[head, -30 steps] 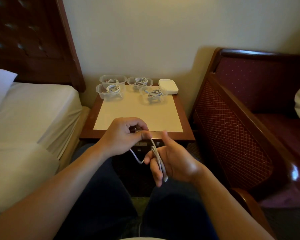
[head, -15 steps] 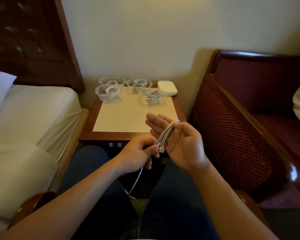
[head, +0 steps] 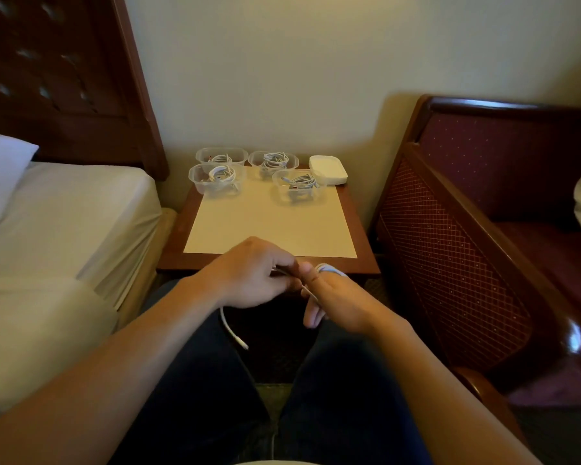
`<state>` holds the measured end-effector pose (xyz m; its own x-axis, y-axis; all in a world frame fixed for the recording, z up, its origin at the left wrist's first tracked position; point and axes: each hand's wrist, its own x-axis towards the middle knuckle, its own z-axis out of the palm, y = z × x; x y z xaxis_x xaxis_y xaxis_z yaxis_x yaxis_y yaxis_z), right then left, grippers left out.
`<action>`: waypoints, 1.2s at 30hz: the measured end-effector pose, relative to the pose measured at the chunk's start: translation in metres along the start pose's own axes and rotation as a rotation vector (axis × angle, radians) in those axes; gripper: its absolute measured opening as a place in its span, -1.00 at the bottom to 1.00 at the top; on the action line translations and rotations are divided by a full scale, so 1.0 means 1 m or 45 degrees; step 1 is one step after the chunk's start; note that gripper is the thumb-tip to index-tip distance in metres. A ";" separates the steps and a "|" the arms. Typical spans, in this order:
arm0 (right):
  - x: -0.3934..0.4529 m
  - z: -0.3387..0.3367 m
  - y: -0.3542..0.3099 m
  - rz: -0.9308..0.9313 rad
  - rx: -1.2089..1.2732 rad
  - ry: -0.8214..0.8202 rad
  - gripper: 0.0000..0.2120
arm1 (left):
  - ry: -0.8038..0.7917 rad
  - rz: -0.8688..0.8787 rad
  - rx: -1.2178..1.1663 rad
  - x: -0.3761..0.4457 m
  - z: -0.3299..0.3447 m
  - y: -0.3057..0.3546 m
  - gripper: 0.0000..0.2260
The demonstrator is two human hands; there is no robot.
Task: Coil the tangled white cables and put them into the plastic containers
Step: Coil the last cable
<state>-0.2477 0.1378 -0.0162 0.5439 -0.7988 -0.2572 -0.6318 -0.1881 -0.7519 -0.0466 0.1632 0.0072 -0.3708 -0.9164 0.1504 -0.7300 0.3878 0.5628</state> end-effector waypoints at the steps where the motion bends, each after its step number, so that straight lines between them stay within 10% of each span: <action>1: 0.000 0.000 0.000 0.032 0.142 -0.113 -0.07 | 0.043 0.024 0.006 0.001 -0.003 -0.003 -0.92; 11: -0.007 -0.003 -0.012 -0.364 1.856 -0.974 -0.12 | 0.275 -0.203 -0.882 -0.004 0.019 -0.009 -0.83; 17: -0.011 -0.001 -0.018 -0.394 2.160 -0.655 -0.40 | 0.115 -0.403 -0.919 -0.009 0.038 0.006 -0.72; 23: -0.004 -0.004 -0.025 -0.321 1.725 0.179 -0.63 | -0.418 -0.485 -0.621 -0.018 0.038 0.010 -0.81; 36: 0.010 0.022 0.008 0.064 0.069 0.126 -0.62 | -0.380 0.086 0.805 -0.005 -0.020 0.014 -0.79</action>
<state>-0.2353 0.1410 -0.0383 0.4536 -0.8593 -0.2361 -0.6246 -0.1176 -0.7720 -0.0435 0.1712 0.0303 -0.5029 -0.8570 -0.1123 -0.8600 0.5091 -0.0341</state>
